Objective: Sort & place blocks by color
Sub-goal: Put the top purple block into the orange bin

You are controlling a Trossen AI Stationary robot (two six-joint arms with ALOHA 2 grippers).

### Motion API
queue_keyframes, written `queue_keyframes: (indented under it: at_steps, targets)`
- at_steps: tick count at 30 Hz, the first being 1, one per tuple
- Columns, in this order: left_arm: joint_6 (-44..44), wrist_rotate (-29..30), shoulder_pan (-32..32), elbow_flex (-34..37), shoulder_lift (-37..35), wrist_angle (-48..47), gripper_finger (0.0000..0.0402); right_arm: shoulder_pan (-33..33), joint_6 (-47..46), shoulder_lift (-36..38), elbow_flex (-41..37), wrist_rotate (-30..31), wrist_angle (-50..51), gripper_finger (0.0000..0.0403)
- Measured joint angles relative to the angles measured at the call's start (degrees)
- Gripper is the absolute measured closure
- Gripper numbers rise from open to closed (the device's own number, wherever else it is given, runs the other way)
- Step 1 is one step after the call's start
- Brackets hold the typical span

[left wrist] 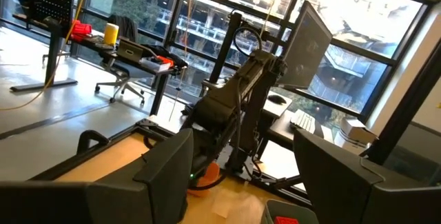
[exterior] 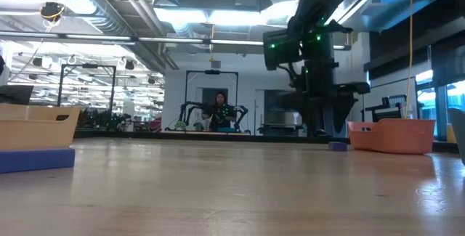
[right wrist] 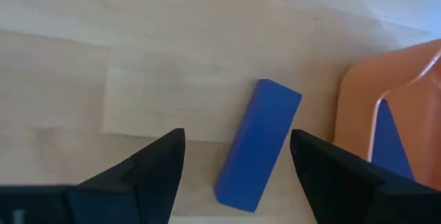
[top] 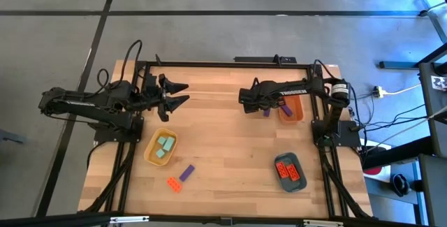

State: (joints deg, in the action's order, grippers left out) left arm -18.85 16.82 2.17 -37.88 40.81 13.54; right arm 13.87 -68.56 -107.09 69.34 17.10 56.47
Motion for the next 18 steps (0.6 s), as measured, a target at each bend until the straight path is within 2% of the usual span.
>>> queue_keyframes:
  at_steps: [4,7,15,18]
  targets:
    - [0.0,-0.8,0.0,0.0,0.0,0.0,0.0159,0.1,-3.3,0.0,-1.9,1.2,-0.6,0.0137]
    - [0.0,-1.7,0.0,0.0,0.0,0.0,0.0159,0.7,-6.2,0.0,-5.0,-1.2,-3.5,0.0137]
    - [0.0,-1.7,0.0,0.0,0.0,0.0,0.0159,0.7,-7.7,0.3,-7.4,-2.8,-8.4,0.0137]
    - [0.0,-1.7,0.0,0.0,0.0,0.0,0.0159,0.8,-5.0,0.2,-6.9,-3.5,-11.5,0.0137]
